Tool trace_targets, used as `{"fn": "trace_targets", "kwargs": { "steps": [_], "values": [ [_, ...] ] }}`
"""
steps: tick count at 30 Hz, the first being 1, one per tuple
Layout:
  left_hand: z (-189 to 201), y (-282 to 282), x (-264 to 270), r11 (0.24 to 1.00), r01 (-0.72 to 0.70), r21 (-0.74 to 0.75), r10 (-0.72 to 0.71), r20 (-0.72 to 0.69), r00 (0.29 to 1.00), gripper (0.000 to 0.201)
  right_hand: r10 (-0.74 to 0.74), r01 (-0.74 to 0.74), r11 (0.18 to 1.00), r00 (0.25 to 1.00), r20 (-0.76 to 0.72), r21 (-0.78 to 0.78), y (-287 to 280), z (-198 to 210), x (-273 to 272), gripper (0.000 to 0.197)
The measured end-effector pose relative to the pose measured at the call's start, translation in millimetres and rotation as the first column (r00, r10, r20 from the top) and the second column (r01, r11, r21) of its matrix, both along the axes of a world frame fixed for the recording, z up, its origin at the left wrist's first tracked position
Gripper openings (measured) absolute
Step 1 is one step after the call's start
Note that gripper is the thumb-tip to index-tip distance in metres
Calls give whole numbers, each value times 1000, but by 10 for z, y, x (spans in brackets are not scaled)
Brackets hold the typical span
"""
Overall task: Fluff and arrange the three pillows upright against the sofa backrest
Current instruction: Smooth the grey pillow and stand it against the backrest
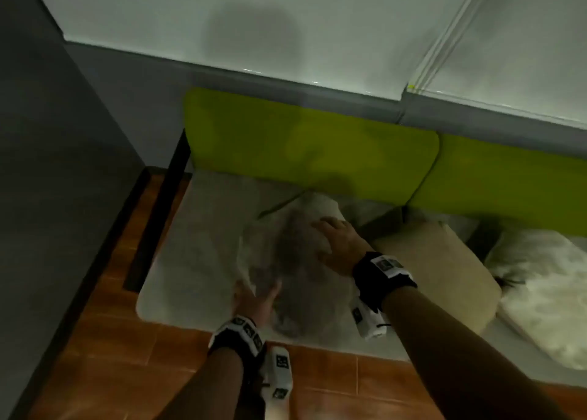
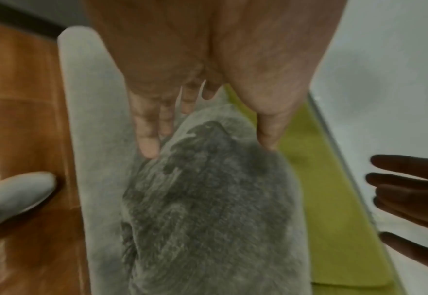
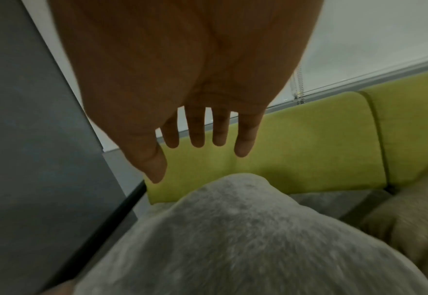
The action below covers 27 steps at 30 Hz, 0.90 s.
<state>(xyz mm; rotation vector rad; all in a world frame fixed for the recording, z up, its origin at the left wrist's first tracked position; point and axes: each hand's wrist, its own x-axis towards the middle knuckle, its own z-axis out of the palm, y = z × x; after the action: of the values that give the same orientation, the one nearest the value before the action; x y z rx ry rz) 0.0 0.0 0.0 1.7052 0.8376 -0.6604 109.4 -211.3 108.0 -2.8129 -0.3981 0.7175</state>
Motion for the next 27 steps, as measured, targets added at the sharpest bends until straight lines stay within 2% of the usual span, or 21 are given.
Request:
{"fn": "trace_targets", "kwargs": {
  "steps": [2,5,7,9,11,13,16,19,23,27],
  "values": [
    [-397,22,102,999,-51,-13,50,-73,996,142,-83,82,996,996,-24,-40,-55,-219,243,75],
    [-482,-55,147,993,-58,-103,54,-39,998,125,-319,313,947,943,-96,-73,-346,-660,422,92],
    [-519,-103,232,981,-112,-161,110,-19,994,115,-526,535,845,824,-210,-15,-502,-966,430,108],
    [-587,-108,326,968,-135,-213,131,-31,991,124,-644,686,727,691,-328,20,-572,-1245,369,134],
    [-635,-50,426,967,-174,-186,170,-36,985,132,-668,712,702,655,-353,-10,-552,-1426,361,148],
    [-651,71,550,972,-196,-127,193,-36,981,130,-664,711,704,655,-361,-4,-458,-1450,426,152],
    [-542,228,785,979,-181,-91,172,-97,980,134,-652,725,686,650,-390,63,-371,-1342,597,146],
    [-280,394,1035,988,-146,-46,141,-82,987,127,-620,724,678,656,-430,127,-326,-1197,695,129],
    [88,676,1262,986,-132,106,133,0,991,122,-534,740,584,660,-528,334,-213,-1078,530,101],
    [311,990,1276,984,-56,169,40,96,995,108,-456,714,567,687,-566,411,-125,-1146,164,102]
  ]
}}
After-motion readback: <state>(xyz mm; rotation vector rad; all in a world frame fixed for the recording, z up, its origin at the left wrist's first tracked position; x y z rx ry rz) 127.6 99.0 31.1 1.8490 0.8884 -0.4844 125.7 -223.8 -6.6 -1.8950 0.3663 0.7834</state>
